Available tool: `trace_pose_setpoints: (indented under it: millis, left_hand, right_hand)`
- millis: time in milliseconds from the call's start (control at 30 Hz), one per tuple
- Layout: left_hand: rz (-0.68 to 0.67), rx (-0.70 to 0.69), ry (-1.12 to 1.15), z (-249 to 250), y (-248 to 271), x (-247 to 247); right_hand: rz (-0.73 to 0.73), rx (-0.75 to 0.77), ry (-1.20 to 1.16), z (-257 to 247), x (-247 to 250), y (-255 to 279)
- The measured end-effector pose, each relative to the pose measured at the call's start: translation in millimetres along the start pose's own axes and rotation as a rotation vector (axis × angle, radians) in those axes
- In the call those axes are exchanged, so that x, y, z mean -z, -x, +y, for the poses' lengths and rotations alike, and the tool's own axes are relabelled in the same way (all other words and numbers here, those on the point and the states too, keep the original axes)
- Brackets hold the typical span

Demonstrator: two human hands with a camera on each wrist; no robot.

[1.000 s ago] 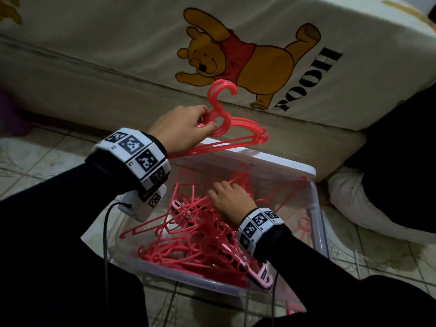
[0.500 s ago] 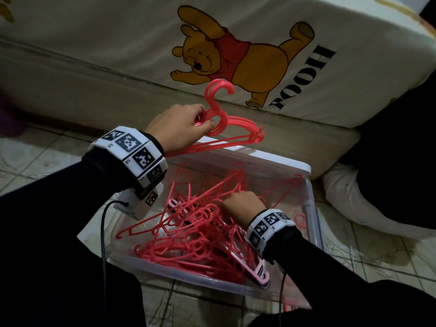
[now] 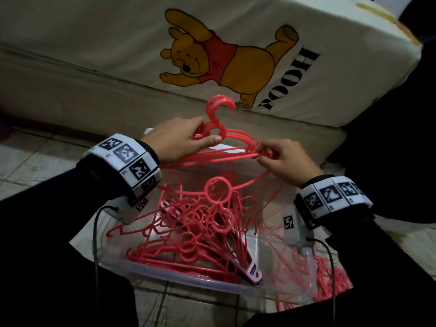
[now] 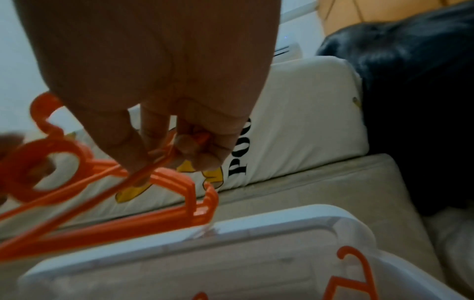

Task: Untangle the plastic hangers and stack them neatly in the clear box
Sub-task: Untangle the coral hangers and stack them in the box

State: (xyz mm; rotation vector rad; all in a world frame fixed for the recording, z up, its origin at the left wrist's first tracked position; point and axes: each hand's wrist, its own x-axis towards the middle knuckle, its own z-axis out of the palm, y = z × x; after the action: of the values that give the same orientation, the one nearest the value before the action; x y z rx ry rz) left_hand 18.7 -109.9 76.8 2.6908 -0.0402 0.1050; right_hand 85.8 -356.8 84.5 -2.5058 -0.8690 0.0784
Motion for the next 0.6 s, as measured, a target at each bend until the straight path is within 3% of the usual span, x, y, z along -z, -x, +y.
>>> trace_pose_setpoints:
  millis: [133, 333, 500, 600]
  left_hand:
    - [-0.012, -0.067, -0.072, 2.8, 1.3, -4.7]
    - [-0.121, -0.099, 0.008, 8.0, 2.4, -5.3]
    - [-0.106, -0.094, -0.041, 8.7, -0.9, -7.3]
    - [-0.067, -0.074, -0.077, 9.7, -0.6, -5.7]
  right_hand:
    - [0.042, -0.023, -0.112, 0.4, 8.7, 1.2]
    - [0.022, -0.032, -0.114, -0.1, 4.6, 2.6]
    - [0.232, 0.076, 0.355, -9.6, -10.4, 8.2]
    - [0.323, 0.25, 0.433, -26.2, -20.4, 12.6]
